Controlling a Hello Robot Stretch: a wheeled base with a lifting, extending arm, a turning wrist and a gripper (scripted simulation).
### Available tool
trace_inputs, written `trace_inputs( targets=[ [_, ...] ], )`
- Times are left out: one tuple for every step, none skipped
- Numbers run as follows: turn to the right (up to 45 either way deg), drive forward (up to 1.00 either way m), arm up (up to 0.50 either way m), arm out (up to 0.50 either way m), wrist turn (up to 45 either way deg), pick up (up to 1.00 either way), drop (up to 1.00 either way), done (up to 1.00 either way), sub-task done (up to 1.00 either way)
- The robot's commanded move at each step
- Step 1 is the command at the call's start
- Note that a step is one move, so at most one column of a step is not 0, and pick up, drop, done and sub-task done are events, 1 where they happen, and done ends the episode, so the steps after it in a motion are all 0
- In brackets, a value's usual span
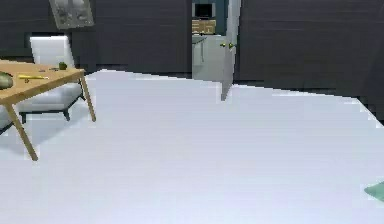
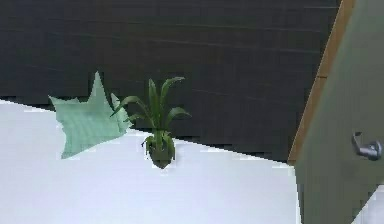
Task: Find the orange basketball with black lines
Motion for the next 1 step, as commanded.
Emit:
trace_inputs(
  targets=[
    [0.0, 1.0, 0.0, 0.0, 0.0, 0.0, 0.0, 0.0, 0.0]
  ],
)
